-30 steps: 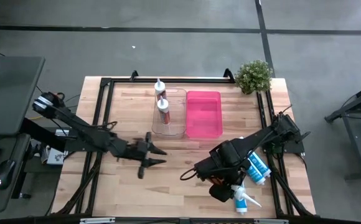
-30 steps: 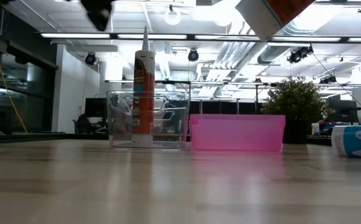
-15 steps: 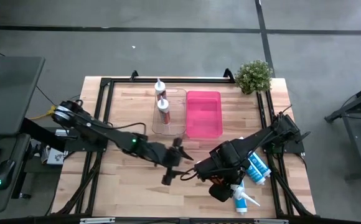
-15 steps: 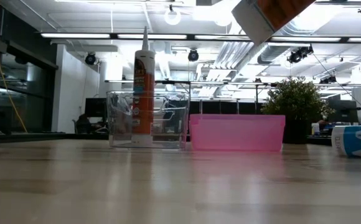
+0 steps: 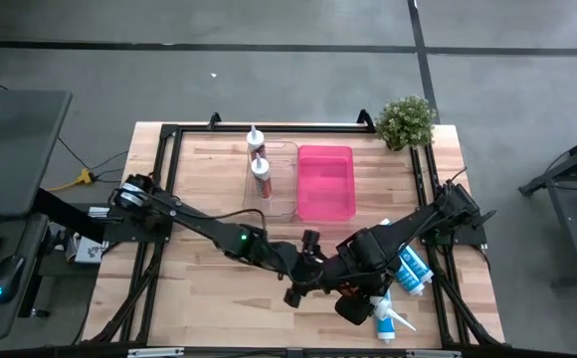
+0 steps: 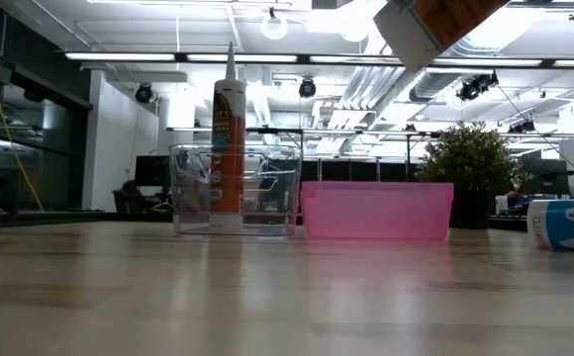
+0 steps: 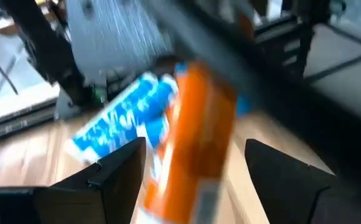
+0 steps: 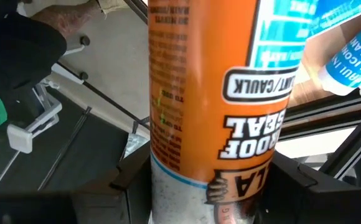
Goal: Pick & place silicon tubes, Sealant and Lysol wipes
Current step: Put the orange sealant into the transparent bin
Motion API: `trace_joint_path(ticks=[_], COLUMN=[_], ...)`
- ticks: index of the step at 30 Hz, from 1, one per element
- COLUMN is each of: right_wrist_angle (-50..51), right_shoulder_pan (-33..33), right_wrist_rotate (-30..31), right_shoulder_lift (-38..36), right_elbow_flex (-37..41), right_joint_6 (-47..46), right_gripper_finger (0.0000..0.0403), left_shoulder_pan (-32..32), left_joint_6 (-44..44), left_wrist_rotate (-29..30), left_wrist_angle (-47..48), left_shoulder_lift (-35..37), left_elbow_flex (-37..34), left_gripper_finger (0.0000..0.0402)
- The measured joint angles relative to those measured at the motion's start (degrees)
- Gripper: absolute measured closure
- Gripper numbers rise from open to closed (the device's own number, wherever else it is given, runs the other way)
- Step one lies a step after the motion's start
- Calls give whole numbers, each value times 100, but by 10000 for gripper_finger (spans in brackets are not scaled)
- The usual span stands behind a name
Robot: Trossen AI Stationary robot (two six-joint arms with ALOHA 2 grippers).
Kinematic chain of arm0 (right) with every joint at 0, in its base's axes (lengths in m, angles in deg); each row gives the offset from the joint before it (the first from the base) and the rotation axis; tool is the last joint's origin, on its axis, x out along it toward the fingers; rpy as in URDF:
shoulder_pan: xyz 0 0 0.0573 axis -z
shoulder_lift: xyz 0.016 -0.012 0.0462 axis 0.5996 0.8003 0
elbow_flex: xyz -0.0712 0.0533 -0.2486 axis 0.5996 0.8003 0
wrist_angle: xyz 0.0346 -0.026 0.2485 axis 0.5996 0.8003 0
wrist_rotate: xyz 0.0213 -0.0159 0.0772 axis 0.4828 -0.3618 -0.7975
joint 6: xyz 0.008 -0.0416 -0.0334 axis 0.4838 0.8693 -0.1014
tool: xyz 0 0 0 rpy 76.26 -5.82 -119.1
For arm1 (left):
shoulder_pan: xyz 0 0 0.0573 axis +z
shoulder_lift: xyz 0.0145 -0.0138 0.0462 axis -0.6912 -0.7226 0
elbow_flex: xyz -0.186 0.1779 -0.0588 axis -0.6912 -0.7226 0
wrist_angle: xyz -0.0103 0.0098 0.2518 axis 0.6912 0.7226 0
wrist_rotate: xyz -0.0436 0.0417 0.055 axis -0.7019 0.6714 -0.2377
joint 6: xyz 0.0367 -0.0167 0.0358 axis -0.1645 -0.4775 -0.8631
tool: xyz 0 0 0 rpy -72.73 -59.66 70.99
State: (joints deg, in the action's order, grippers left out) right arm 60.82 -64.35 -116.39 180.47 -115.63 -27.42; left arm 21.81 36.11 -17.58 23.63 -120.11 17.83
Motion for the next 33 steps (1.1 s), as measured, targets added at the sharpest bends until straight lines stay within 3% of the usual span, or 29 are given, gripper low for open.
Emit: trace_joint_path(ticks=[13,25,33], right_wrist_angle=[-85,-117,-139], right_shoulder_pan=[-17,26,33], right_wrist_rotate=[110,144,152], right_shoulder_lift=[8,10,10], right_elbow_flex=[7,9,9], right_joint_6=[118,191,187], right_gripper_finger=[196,196,196], left_shoulder_pan=[174,173,173], left_joint_6=[-146,-356,-416], left_wrist_rotate=[-477,-517,-762], left_wrist_angle=[-74,-280,-215], left_shoulder_lift=[-390,-505,-505], left_elbow_flex=[155,153,153], left_gripper_finger=[131,132,188])
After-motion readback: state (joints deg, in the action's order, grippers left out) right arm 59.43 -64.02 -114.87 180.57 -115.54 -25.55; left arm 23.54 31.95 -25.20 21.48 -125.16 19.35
